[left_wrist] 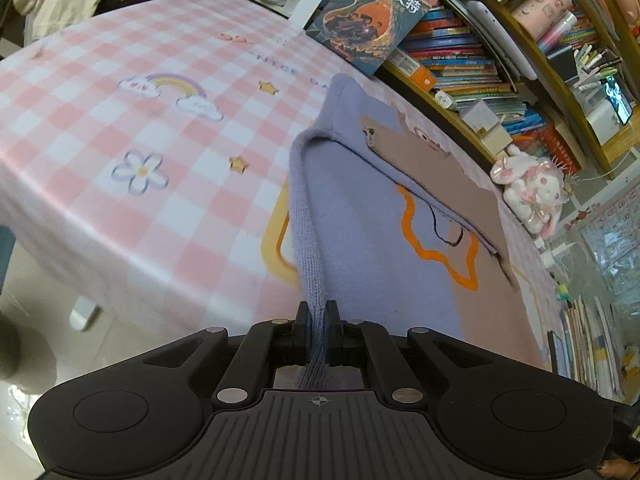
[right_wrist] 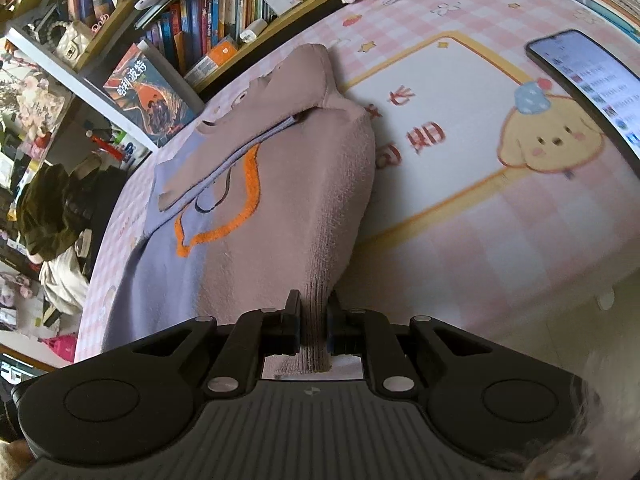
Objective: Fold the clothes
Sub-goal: 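Hold the sweater hem with both grippers, lifting it slightly, then lift the hem with both grippers and fold it over toward the collar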
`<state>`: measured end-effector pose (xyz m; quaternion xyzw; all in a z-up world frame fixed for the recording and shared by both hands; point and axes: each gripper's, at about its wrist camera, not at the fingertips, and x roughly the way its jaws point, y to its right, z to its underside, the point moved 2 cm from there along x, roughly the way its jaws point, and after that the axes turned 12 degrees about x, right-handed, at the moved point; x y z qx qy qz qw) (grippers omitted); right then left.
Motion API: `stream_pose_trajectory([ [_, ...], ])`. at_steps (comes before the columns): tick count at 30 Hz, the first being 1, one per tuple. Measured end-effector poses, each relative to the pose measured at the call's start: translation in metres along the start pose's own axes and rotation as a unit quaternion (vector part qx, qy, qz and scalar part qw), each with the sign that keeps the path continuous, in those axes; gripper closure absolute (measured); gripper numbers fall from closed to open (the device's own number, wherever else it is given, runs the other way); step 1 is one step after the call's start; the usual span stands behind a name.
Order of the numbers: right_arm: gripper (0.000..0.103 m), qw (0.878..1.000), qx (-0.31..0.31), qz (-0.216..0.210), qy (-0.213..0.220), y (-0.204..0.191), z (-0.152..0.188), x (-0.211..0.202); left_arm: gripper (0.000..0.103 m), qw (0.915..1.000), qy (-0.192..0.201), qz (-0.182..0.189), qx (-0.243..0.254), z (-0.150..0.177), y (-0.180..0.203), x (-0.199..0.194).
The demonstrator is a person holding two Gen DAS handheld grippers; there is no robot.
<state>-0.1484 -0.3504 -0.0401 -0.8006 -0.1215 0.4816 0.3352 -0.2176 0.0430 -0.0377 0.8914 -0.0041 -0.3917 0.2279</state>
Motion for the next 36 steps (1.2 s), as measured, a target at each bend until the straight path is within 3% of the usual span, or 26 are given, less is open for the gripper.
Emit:
stream_pose_trajectory([
  [12, 0.093, 1.000, 0.004, -0.004, -0.022, 0.022, 0.022, -0.024, 0.099, 0.9999, -0.003, 0.001, -0.017, 0.022, 0.003, -0.017],
  [16, 0.093, 1.000, 0.010, -0.019, -0.020, 0.021, 0.019, -0.030, 0.099, 0.9986, 0.018, 0.028, -0.041, 0.014, 0.006, -0.022],
  [21, 0.093, 0.996, 0.023, -0.091, 0.009, 0.001, -0.014, -0.046, 0.099, 0.9868, 0.092, 0.092, -0.097, -0.017, 0.010, -0.036],
  [26, 0.093, 0.985, 0.036, -0.164, 0.039, -0.020, -0.047, -0.062, 0.099, 0.9735, 0.153, 0.128, -0.111, -0.058, 0.017, -0.038],
  [30, 0.093, 0.979, 0.039, -0.191, 0.063, -0.039, -0.080, -0.060, 0.099, 0.9677, 0.179, 0.144, -0.103, -0.092, 0.024, -0.029],
  [36, 0.093, 0.976, 0.034, -0.196, 0.089, -0.064, -0.120, -0.040, 0.099, 0.9645, 0.190, 0.154, -0.099, -0.136, 0.026, 0.002],
])
